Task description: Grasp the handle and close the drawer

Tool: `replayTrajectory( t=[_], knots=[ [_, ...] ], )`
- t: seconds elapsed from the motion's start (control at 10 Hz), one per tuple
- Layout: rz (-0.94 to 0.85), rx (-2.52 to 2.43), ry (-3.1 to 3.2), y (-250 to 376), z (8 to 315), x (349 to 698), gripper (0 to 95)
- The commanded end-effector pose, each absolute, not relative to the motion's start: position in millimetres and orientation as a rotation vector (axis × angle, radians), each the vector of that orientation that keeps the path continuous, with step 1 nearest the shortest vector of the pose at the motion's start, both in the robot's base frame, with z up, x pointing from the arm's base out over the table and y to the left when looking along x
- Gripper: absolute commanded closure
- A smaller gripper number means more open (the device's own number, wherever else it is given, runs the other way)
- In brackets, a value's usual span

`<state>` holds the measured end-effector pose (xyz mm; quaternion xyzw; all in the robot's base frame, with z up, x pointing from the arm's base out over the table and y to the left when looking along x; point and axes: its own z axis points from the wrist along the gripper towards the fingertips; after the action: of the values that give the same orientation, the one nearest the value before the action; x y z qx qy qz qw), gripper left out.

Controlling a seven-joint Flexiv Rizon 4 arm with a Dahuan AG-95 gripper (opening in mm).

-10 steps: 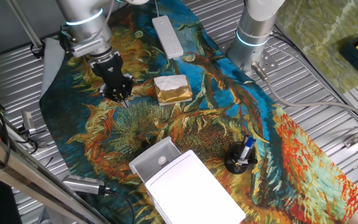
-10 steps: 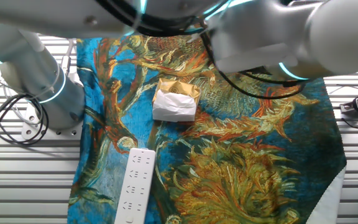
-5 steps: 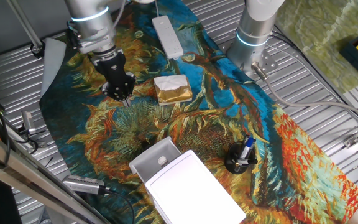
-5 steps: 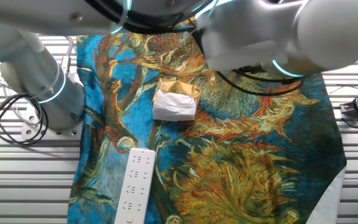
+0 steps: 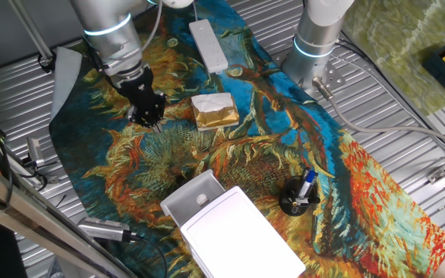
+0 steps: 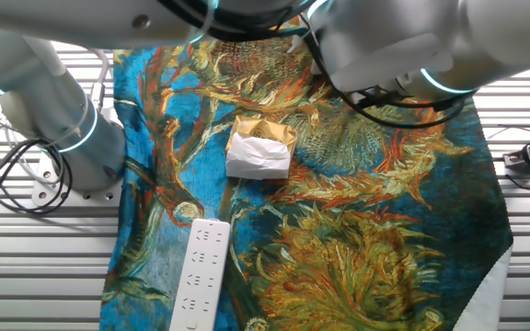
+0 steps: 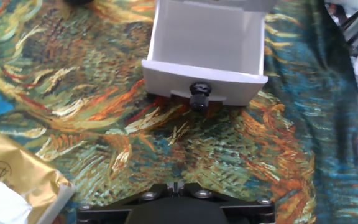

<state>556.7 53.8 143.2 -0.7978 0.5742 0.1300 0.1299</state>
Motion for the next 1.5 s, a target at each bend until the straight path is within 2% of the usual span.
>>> replayTrajectory(
  t=[0.1, 0.9, 1.1, 1.5],
  knots=[
    [0.408, -2.286, 1.679, 54, 143, 556, 95.0],
    [0.455, -2.248, 1.696, 116, 108, 584, 95.0],
    [0.473, -2.223, 1.705, 129, 104, 587, 57.0],
    [0.504, -2.182, 1.709, 148, 95, 589, 57.0]
  ],
)
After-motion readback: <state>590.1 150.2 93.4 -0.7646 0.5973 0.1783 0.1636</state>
